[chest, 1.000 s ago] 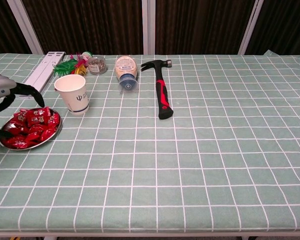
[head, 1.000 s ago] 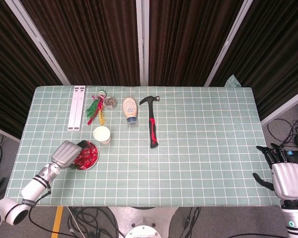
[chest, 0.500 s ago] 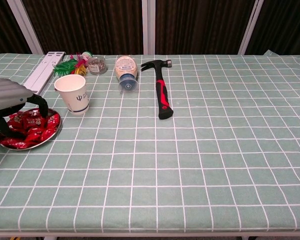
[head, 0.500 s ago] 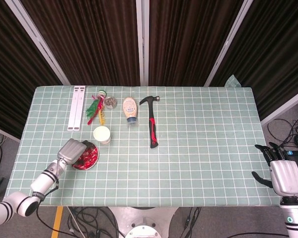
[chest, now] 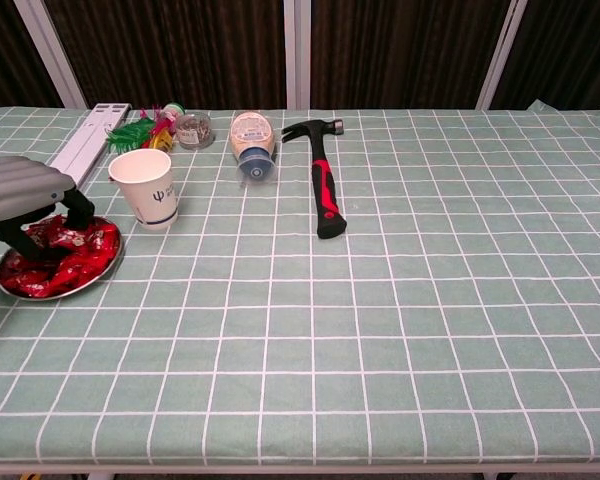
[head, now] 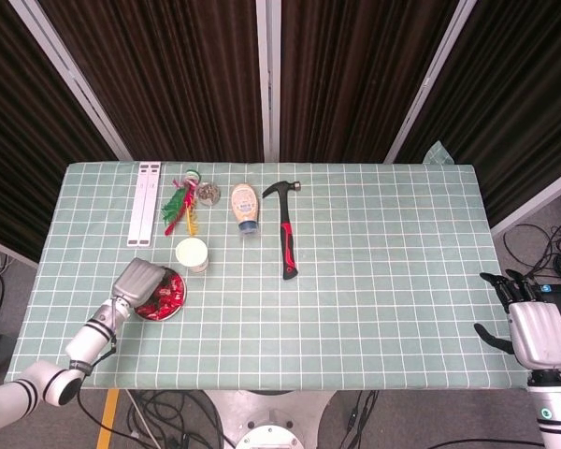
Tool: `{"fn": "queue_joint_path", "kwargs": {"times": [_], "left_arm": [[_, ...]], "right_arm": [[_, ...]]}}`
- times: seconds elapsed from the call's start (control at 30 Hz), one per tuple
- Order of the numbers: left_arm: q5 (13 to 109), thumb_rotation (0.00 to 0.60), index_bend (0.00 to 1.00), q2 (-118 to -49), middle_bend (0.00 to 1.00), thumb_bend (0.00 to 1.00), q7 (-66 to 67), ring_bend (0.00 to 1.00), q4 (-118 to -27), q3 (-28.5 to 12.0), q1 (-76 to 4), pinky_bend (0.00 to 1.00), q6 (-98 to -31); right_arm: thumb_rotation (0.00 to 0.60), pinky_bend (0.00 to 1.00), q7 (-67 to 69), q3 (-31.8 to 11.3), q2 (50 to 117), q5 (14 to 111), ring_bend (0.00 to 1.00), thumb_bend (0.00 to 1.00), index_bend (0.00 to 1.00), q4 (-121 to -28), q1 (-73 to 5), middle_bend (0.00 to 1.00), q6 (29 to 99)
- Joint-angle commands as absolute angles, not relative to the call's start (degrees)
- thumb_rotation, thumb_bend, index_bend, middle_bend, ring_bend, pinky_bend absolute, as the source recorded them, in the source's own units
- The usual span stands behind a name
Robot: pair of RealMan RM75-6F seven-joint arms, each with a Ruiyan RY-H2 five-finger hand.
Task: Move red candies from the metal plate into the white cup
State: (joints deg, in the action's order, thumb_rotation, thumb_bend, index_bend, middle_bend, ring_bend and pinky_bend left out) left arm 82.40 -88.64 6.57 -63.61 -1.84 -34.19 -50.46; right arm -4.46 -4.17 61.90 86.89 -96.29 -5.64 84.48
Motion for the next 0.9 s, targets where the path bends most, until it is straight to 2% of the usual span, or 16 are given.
{"fn": "queue_joint_path", "kwargs": {"times": [0.03, 0.57, 0.9], "left_arm": [[82.9, 0.600, 0.67, -88.3, 0.70, 0.45, 5.1, 0.91, -63.9, -1.7, -34.2, 1.00, -51.4], [82.9, 0.600, 0.69, -79.7, 0.73, 0.48, 0.9, 0.92, -75.6, -6.3, -34.4, 1.00, -58.9], [81.2, 0.600, 0.68, -82.1, 0.73, 0.48, -0.8, 0.92, -74.5, -9.6, -39.7, 1.00, -55.2]], "right_arm": [[0.600, 0.36, -4.3, -4.1, 61.9, 87.0, 0.14, 0.09, 0.20, -96.3, -5.6, 0.28, 84.6], [0.600, 0.38, -3.2, -4.2, 61.1, 87.5, 0.15, 0.09, 0.20, -96.1, -5.4, 0.28, 85.4], [0.600, 0.38, -2.1, -4.2, 61.0, 86.9, 0.15, 0.09, 0.20, -95.3, -5.1, 0.28, 85.6]]}}
